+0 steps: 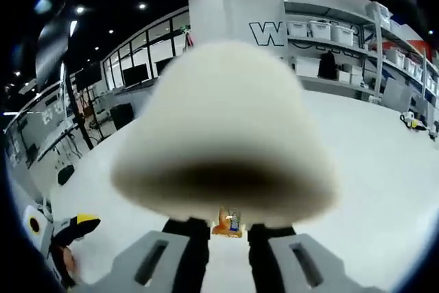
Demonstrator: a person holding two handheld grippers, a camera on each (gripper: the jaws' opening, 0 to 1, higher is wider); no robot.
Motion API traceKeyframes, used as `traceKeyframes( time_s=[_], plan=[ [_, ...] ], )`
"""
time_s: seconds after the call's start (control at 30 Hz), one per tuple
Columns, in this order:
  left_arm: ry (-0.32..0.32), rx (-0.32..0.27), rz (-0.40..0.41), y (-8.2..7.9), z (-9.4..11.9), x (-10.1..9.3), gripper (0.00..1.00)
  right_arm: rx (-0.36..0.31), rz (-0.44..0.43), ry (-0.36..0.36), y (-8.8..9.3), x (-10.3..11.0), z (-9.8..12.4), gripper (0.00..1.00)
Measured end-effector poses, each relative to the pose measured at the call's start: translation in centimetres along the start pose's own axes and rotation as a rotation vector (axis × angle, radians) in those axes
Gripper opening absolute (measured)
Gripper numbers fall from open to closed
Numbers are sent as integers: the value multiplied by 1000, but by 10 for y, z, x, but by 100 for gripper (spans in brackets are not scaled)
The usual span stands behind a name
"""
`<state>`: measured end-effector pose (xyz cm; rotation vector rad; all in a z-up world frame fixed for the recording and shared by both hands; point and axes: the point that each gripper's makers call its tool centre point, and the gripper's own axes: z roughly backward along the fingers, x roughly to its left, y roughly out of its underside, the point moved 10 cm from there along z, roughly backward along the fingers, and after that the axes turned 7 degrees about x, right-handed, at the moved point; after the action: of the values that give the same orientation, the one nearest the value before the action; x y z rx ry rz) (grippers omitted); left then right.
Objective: Place the target food into the container with the food tongs after gripping and lifting it, then release it inside without dropping or visibly crushing the food.
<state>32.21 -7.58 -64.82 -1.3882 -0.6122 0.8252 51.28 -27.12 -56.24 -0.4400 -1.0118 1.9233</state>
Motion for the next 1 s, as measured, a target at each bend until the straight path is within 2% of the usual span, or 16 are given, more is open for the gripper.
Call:
traceKeyframes(
  time_s=[0.13, 0.27, 0.37, 0.67, 1.0],
  plan=[
    [2, 19, -21, 2, -2, -2, 97, 8, -7, 18, -13, -12, -19, 14],
    [2, 27, -33, 2, -3, -2, 97, 14, -21, 26, -19, -19, -35, 14],
    [4, 23, -26, 2, -3, -1, 97, 33, 6, 36, -17, -22, -44, 14],
    [4, 36, -39, 4, -4, -3, 97, 48, -5, 18, -18, -30, -62, 14],
    [-13, 40, -41, 4, -4, -1, 96, 51, 11, 28, -18, -37, -85, 15]
  ],
)
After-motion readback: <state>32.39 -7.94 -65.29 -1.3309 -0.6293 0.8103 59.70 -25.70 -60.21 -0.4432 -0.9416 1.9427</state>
